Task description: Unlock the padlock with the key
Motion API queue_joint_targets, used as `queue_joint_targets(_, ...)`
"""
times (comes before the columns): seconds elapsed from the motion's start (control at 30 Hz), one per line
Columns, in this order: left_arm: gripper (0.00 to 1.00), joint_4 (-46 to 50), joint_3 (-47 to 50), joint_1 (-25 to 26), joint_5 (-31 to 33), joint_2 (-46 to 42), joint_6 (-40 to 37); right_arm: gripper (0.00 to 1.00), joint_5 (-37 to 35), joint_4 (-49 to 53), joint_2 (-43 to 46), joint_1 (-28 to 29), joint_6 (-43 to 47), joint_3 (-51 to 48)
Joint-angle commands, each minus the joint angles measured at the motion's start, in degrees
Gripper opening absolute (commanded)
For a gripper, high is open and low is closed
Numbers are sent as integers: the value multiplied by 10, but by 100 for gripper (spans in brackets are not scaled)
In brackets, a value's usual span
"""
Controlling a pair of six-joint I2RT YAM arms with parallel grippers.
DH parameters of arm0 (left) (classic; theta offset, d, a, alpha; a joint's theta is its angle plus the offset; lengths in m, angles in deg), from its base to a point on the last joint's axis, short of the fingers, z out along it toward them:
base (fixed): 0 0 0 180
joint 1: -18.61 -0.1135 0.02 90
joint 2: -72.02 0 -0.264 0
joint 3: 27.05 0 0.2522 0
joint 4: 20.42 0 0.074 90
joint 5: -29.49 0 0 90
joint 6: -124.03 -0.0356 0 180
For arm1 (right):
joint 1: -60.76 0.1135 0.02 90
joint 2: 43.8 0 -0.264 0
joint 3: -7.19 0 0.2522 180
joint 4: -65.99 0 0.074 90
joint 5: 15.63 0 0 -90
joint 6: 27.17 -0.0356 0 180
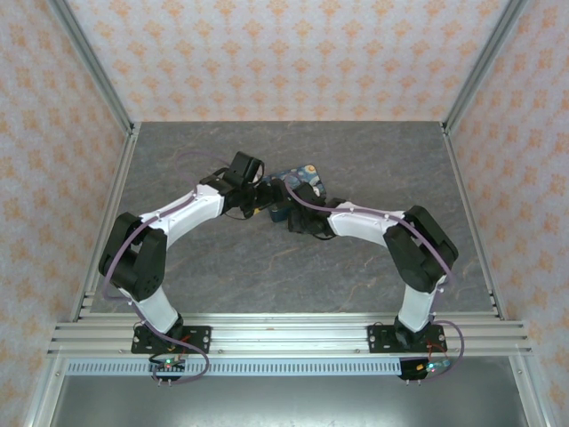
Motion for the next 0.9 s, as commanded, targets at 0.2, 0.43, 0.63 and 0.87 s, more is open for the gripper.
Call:
queue_joint_targets(0.2, 88, -1, -9, -10, -5, 4, -9, 35, -32, 30, -18, 3, 5, 19)
queue_joint_targets(0.43, 88, -4, -4, -12, -8, 2, -10, 24, -33, 28, -3, 3, 7, 7)
queue_joint_targets(0.63, 88, 7, -1, -13, 5, 2, -18, 14, -27, 16, 18, 3, 17, -14)
queue_joint_targets(0.87, 88, 29, -2, -12, 30, 2, -29, 4, 2, -7, 23, -2, 16, -34)
